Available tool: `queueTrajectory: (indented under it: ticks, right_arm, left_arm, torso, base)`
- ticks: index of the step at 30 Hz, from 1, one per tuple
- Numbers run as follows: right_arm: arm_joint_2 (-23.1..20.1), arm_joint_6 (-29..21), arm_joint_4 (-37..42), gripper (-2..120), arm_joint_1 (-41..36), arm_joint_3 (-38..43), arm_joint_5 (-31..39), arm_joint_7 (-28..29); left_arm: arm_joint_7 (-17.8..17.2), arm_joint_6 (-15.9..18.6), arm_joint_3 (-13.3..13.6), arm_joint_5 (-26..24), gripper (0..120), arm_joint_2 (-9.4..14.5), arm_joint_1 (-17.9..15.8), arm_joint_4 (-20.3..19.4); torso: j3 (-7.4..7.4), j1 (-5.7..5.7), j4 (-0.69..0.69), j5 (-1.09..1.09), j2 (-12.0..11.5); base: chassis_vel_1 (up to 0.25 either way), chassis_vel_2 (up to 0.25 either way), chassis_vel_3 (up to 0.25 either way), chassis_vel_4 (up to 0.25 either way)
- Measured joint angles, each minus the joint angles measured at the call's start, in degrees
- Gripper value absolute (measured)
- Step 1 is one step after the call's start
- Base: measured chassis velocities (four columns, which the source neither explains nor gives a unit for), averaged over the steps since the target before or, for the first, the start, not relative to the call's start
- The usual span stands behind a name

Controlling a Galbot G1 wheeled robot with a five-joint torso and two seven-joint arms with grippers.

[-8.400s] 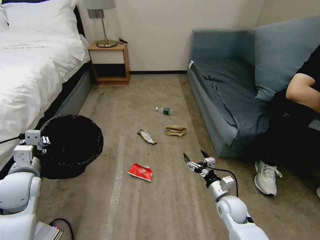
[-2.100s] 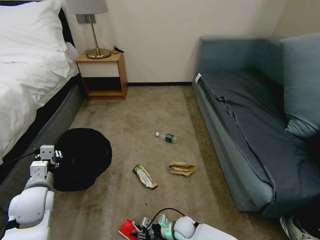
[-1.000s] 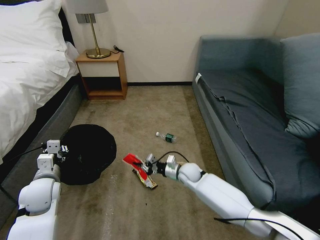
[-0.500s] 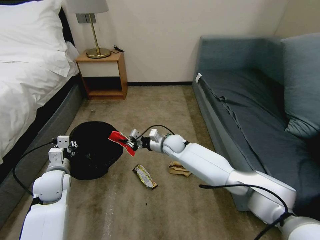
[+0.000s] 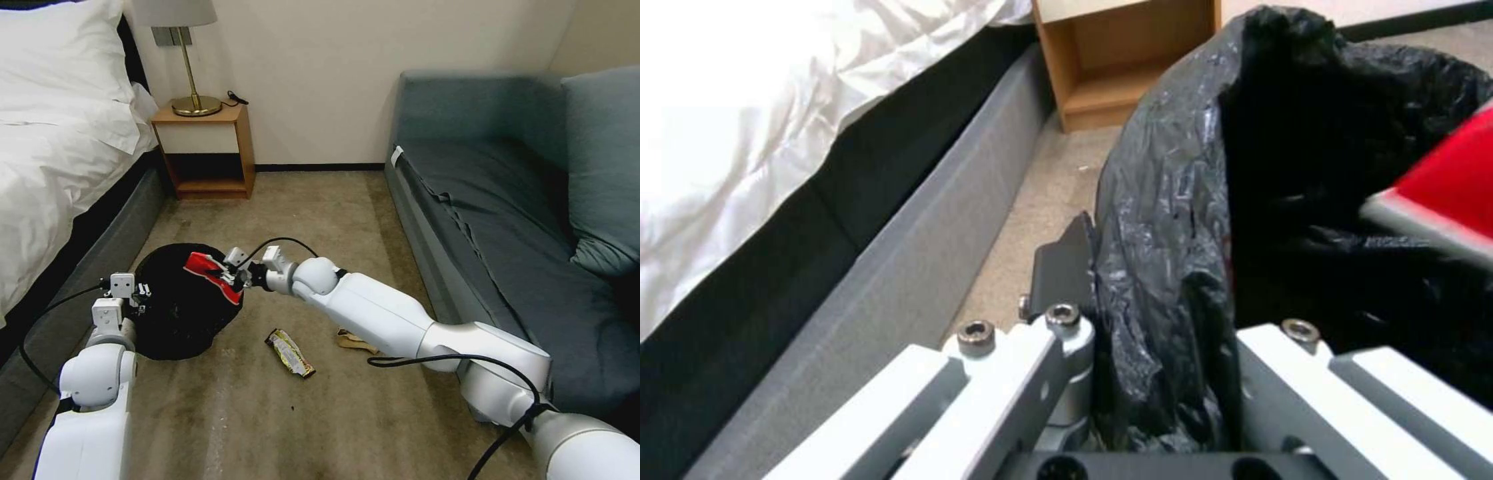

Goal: Pick up the trash bin, then pick up the garbage on the floor and place it into the trash bin.

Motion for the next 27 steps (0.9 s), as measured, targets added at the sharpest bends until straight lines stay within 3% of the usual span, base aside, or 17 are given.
queueTrajectory:
  ticks: [5,6,12,17,27]
  right_arm:
    - [2.0,0.3,-0.2,5,-0.1,-1.5,-0.1,4.7]
    - [2.4,0.6,0.3,12,-0.4,-1.7,-0.1,5.8]
    - [1.7,-0.2,4.0,29,-0.8,-2.1,1.4,8.6]
    - [0.2,-2.9,9.2,53,-1.8,-2.6,2.4,10.7]
    - [0.1,-3.4,7.9,86,-2.7,1.1,1.8,11.4]
  left_arm:
    - [0.1,-0.2,0.3,0.0,5,-0.4,-0.1,0.3]
    - [0.1,-0.3,0.4,0.0,5,-0.7,-0.2,0.3]
    - [0.1,-0.3,0.5,0.0,5,-0.8,0.0,0.2]
    - [0.2,-0.5,-0.3,-0.5,5,-0.8,0.0,0.5]
    - [0.3,-0.5,-1.1,-1.0,5,-0.6,0.3,0.4]
  torso:
    - [0.0,0.0,0.01,-0.01,0.0]
    - [0.0,0.0,0.0,0.0,0.0]
    - [0.0,0.0,0.0,0.0,0.0]
    - [-0.01,0.0,-0.01,0.01,0.0]
    - [0.0,0.0,0.0,0.01,0.0]
  base:
    - [0.0,0.0,0.0,0.0]
    - [0.0,0.0,0.0,0.0]
    - [0.0,0.0,0.0,0.0]
    - [0.0,0.0,0.0,0.0]
    - [0.0,0.0,0.0,0.0]
